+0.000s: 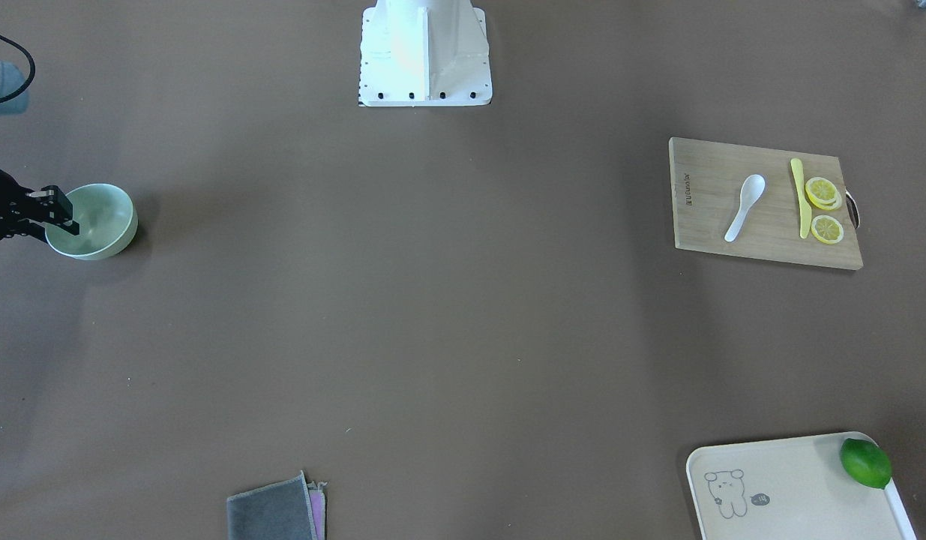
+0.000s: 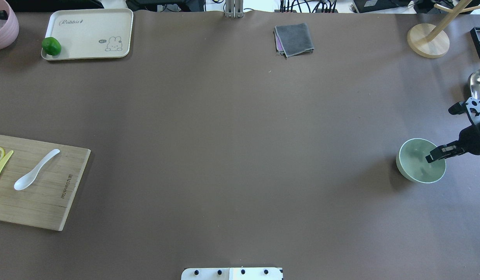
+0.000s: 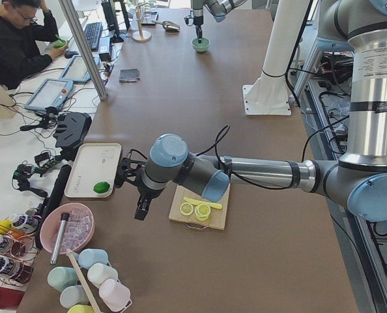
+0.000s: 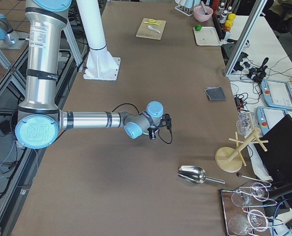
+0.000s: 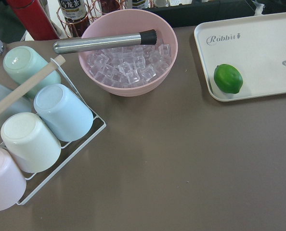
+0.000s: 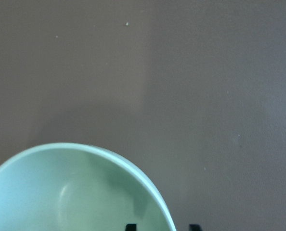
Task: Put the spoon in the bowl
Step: 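Reach the right gripper down to the rim of the pale green bowl, then grip the bowl rim with the right gripper and slide it toward the table center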
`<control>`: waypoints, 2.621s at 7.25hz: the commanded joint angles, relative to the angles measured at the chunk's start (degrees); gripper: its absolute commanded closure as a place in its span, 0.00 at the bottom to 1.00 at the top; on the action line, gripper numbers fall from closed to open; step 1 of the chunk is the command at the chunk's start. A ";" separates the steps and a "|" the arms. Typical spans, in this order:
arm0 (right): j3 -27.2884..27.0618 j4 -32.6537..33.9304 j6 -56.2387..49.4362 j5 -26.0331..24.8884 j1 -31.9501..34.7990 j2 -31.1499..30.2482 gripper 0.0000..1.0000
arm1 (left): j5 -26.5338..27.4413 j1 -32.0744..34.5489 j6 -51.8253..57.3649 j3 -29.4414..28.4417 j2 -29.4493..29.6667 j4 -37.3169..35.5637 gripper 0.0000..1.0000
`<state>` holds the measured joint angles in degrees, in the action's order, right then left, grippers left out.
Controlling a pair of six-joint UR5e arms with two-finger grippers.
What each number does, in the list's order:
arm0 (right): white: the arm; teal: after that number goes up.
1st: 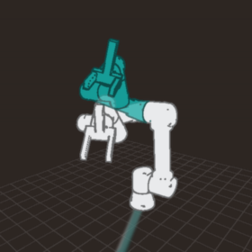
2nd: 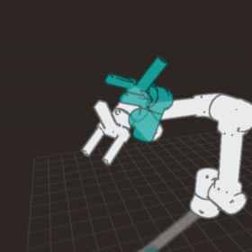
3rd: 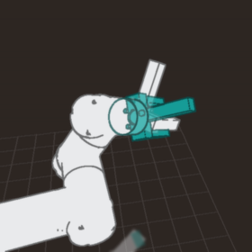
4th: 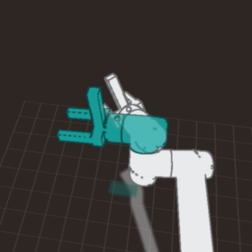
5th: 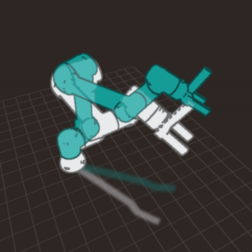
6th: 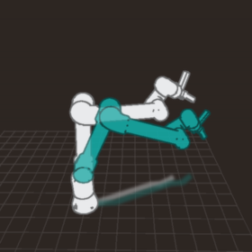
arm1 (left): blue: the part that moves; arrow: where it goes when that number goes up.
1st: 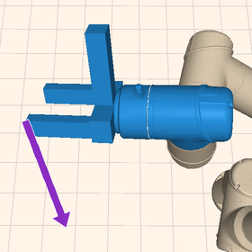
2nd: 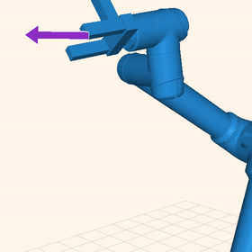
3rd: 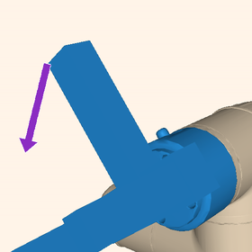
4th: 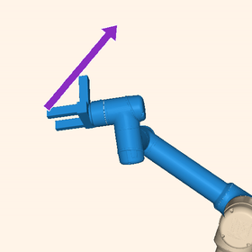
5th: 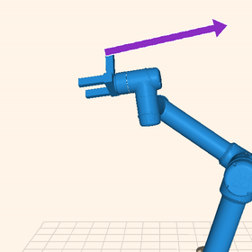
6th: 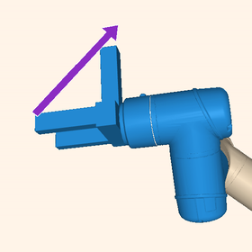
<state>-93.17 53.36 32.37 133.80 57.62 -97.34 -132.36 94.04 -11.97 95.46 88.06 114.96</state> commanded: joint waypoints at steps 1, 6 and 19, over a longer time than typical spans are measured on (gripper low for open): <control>-1.56 -0.01 0.32 0.40 0.21 -0.22 1.00 | 0.00 0.00 -0.15 0.16 0.01 0.08 0.02; -10.45 0.51 30.15 1.41 -6.07 15.02 1.00 | -0.09 0.00 0.11 -0.01 0.01 1.04 0.02; 12.75 16.07 38.21 -22.27 -26.59 51.02 1.00 | -1.76 -0.44 0.02 -4.06 2.99 1.14 0.02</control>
<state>-81.22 69.36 70.81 112.18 31.48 -46.34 -133.96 93.64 -11.95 91.43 91.05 116.10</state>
